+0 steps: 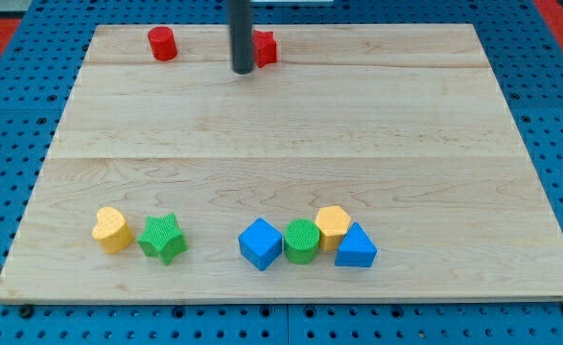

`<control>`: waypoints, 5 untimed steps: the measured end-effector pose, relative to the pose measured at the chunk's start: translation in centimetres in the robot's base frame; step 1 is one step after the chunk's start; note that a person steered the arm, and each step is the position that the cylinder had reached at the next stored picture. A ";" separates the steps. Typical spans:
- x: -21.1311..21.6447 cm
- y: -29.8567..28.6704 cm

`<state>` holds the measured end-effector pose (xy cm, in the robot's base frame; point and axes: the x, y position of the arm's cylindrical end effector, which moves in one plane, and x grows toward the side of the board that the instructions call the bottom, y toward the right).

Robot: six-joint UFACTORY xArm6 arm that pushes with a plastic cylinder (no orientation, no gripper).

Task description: Slide the red circle to the top left corner of the board

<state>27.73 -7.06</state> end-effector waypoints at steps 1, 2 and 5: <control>-3.4 5.3; -1.5 4.2; -2.0 -10.0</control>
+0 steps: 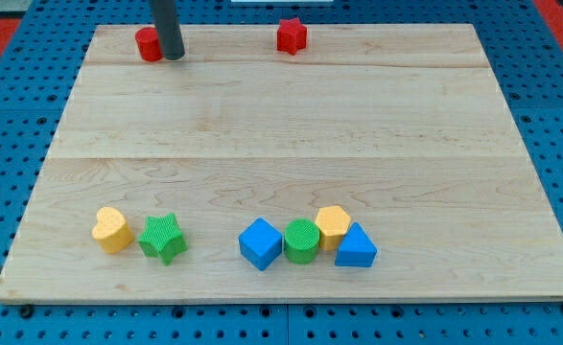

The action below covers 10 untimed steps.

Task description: Slide the red circle to the top left corner of the board

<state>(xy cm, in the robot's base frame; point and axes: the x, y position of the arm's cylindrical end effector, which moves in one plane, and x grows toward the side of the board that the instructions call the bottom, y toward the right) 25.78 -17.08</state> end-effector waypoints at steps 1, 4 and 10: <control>-2.0 -4.6; 1.9 -0.6; 16.8 5.0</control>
<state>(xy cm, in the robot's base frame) 42.57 -12.04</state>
